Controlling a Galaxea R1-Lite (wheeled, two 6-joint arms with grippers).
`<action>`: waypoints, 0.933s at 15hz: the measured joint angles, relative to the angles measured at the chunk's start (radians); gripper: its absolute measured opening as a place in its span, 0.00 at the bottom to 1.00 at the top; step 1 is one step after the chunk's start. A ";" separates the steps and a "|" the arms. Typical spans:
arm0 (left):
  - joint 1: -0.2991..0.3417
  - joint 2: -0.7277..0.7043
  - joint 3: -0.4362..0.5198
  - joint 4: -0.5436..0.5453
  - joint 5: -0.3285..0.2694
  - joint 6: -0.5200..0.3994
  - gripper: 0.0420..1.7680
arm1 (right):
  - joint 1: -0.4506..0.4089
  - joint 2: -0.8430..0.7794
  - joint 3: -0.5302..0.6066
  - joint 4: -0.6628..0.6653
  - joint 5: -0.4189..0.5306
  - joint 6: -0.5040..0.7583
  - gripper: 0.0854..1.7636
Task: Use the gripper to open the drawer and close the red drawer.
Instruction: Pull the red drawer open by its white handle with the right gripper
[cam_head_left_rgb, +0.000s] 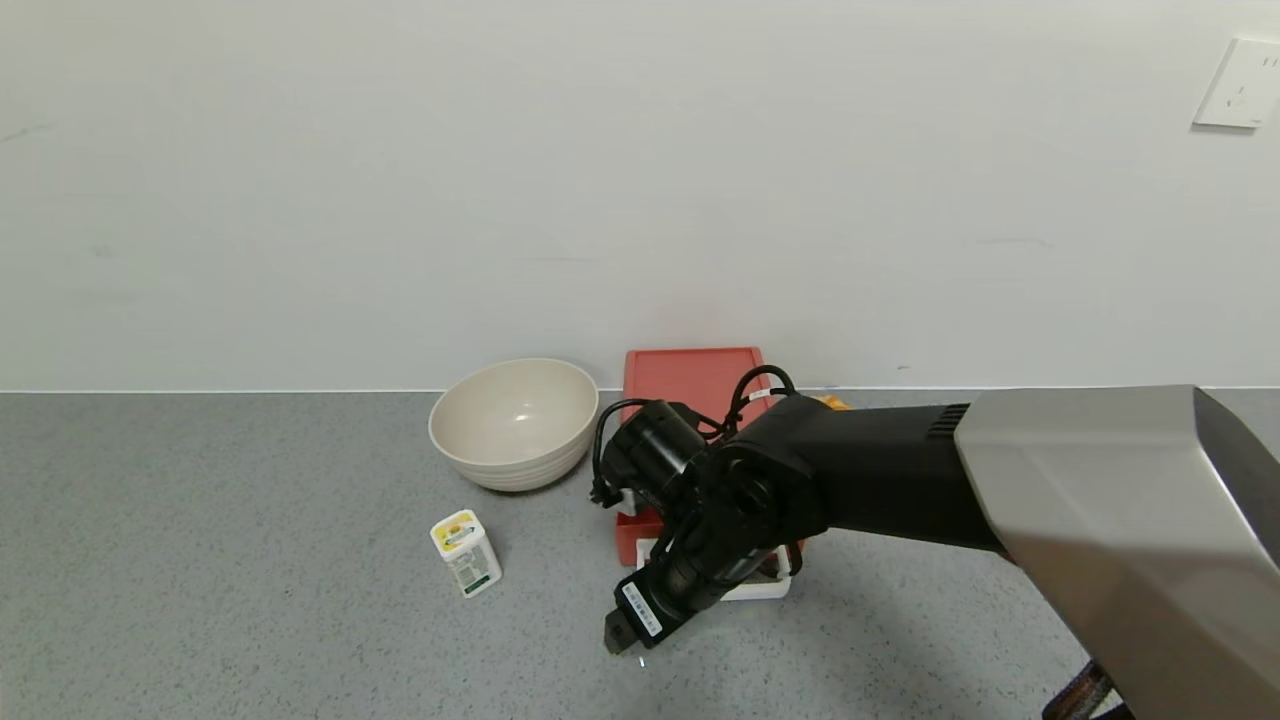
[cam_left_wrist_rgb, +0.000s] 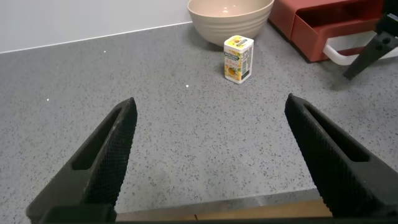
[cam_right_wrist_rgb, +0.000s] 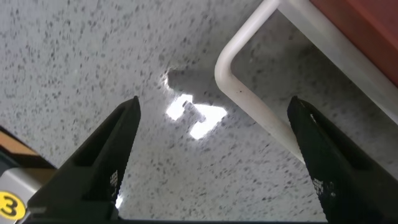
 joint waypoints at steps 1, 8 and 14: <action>0.000 0.000 0.000 0.000 0.000 0.000 0.97 | 0.005 -0.005 0.011 0.005 0.000 0.004 0.97; 0.000 0.000 0.000 0.000 0.000 0.000 0.97 | 0.032 -0.046 0.089 0.016 0.002 0.061 0.97; 0.000 0.000 0.000 0.000 0.000 0.000 0.97 | 0.055 -0.061 0.100 0.042 0.003 0.120 0.97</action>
